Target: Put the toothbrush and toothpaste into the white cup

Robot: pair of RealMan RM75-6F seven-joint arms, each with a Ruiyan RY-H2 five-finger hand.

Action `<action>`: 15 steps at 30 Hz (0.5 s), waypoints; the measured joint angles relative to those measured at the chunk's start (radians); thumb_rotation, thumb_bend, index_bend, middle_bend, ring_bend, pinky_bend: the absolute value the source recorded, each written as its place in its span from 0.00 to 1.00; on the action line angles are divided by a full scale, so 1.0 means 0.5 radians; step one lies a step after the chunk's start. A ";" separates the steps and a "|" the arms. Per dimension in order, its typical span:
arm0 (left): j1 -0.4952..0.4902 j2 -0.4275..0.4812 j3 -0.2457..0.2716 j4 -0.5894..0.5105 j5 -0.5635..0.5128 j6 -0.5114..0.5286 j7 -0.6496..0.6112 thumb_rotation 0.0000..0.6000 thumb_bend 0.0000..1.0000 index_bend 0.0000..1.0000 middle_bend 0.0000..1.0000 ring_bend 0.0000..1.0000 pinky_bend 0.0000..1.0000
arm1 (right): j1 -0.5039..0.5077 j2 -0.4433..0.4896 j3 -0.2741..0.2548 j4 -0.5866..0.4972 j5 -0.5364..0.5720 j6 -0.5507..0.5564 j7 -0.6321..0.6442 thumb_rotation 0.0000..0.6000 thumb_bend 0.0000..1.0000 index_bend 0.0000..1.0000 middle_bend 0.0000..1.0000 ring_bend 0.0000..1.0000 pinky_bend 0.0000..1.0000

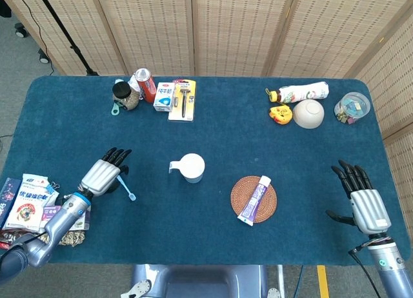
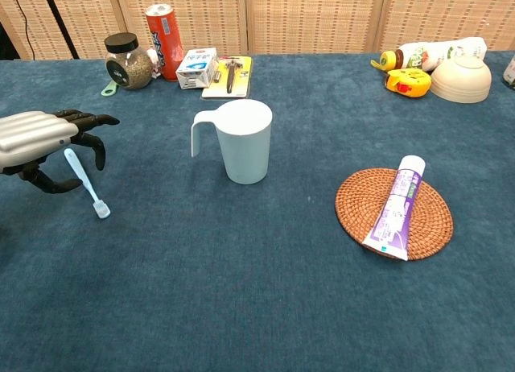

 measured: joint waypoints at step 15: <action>0.007 -0.106 0.038 0.141 -0.011 0.033 0.007 1.00 0.37 0.46 0.00 0.00 0.00 | -0.012 0.005 0.027 -0.011 -0.003 -0.026 0.012 1.00 0.00 0.00 0.00 0.00 0.00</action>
